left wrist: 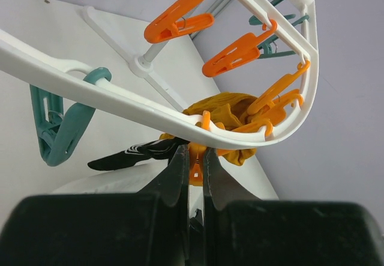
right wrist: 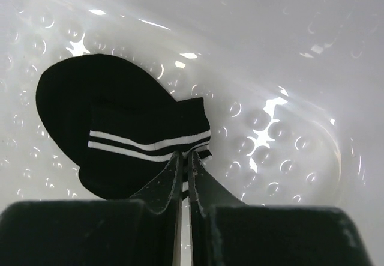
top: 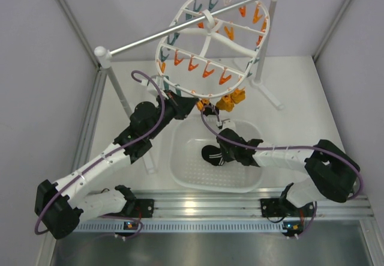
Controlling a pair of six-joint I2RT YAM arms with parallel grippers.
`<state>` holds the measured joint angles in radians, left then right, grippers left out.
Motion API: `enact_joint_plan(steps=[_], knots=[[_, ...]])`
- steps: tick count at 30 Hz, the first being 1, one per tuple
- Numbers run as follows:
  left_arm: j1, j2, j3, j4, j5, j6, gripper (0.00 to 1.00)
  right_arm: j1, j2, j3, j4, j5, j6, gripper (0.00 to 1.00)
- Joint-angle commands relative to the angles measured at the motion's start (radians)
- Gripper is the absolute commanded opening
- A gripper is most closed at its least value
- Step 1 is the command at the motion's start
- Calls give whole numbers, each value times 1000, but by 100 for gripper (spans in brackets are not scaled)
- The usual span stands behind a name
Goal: Clip the socks to the hanger
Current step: Pick up the sock from the bin.
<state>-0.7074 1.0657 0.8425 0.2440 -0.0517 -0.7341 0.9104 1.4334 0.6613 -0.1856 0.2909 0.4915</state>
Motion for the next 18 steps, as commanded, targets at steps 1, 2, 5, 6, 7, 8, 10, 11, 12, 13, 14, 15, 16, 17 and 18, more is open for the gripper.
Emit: enact_joint_plan(steps=[1,2,5,6,7,8,10,11,12,13,14,15,16,17,18], knots=[[0,-4,-16,14,-16,-19,0,13,9,9,14,17,-18,0],[2,-6,-16,12,-16,-21,0,12,-19,9,9,19,-19,0],[0,-3,-16,14,-11,-22,0,13,-97,14,-8,11,-37,0],[2,-1,-16,15,-13,-21,0,15,-119,15,-11,7,-48,0],[2,0,-16,15,-10,-21,0,15,-146,17,-14,1,-62,0],[0,0,-16,15,-8,-19,0,15,-200,18,-17,-7,-86,0],[0,-3,-17,14,-7,-18,0,15,-257,23,-21,-22,-120,0],[0,-4,-17,12,-8,-16,0,15,-313,21,-25,-32,-155,0],[2,-4,-19,9,-7,-16,0,15,-339,21,-28,-36,-171,0],[2,-7,-22,8,-5,-16,0,15,-364,21,-28,-44,-210,0],[2,-9,-23,6,-2,-17,0,15,-408,20,-28,-53,-231,0],[2,-10,-25,5,0,-19,0,15,-428,18,-25,-52,-247,0],[3,-10,-28,6,3,-19,0,15,-450,14,-14,-56,-264,0],[2,-10,-28,6,6,-22,0,15,-487,11,-5,-77,-306,0],[2,-9,-29,6,12,-25,0,15,-507,8,18,-91,-321,0]])
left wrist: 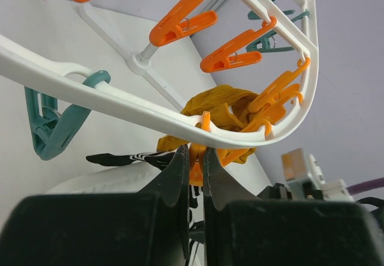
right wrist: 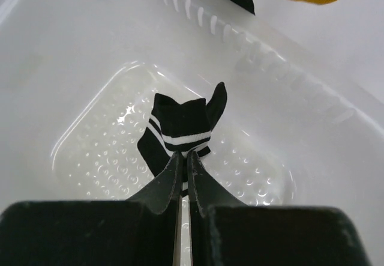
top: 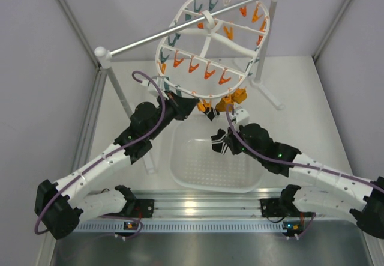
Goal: Clip the socks to the hanger
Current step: Pick up the sock from the bin, then clamp the sock onto the hanger.
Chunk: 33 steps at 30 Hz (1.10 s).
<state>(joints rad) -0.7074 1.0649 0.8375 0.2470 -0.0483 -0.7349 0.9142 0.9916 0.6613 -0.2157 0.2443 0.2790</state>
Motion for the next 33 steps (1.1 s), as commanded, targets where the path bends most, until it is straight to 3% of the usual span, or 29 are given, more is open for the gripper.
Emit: enact_joint_plan(steps=[1,10,17,33], knots=[[2,-8,-26,3,10,-26,0,11,-82,8,58,-59,-125,0],[3,-2,-26,17,82,-46,0,9,-122,52,185,-126,-215,0],[11,3,-18,8,108,-44,0,11,-104,63,265,-344,-186,0],[78,-13,-15,-11,266,-64,0,-38,24,152,407,-224,-271,0]])
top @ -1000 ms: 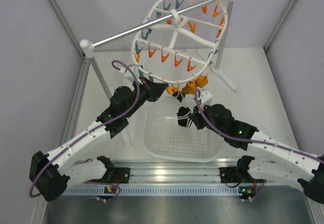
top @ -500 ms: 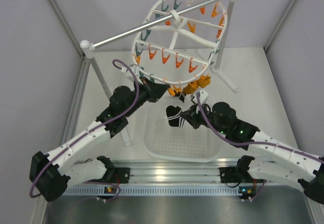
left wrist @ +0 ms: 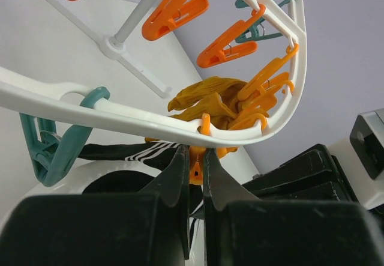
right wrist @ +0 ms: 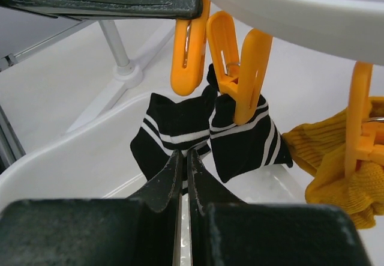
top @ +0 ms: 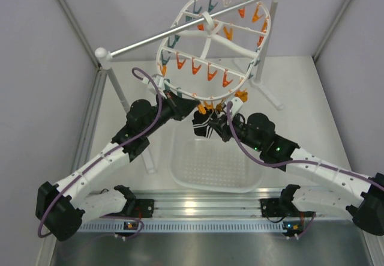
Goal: Clip the socks to the hanger
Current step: Clamp the sock onto the hanger.
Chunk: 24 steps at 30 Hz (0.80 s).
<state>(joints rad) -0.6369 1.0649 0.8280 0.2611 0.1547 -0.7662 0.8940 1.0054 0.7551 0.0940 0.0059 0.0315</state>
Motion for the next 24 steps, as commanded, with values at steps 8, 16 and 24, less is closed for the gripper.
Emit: enact_joint_plan(steps=[8,16,24], knots=[[9,-2,-6,-11,92,-42,0,-33,25,79,121,-1,-16,0],[11,3,-6,-11,74,-35,0,-33,7,79,116,-35,-24,0],[32,9,3,-11,85,-21,0,-36,-44,49,67,-32,-24,0]])
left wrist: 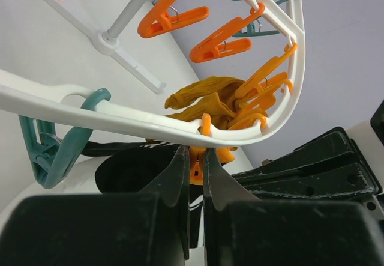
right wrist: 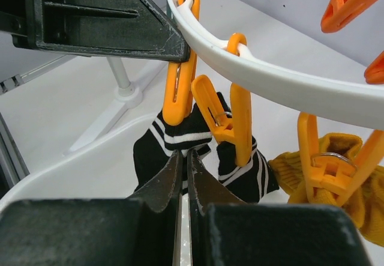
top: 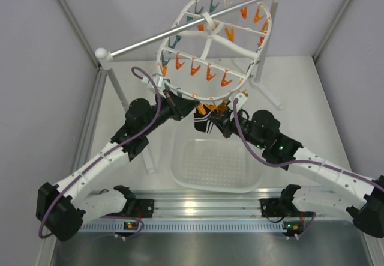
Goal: Clip the socks to the hanger
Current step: Clamp the sock onto the hanger.
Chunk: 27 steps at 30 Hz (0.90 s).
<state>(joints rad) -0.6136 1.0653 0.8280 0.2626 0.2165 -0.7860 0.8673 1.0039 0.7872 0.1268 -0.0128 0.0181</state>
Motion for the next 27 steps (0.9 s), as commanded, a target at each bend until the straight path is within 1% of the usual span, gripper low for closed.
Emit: enact_joint_plan(steps=[1,15,27], knots=[[11,10,3,-13,30,1,0,-16,-48,15,30,-15,-9,0],[37,24,11,21,72,-24,0,-28,-64,-3,14,-96,-10,0],[43,9,-17,70,110,-70,0,-53,-14,-2,50,-121,-3,0]])
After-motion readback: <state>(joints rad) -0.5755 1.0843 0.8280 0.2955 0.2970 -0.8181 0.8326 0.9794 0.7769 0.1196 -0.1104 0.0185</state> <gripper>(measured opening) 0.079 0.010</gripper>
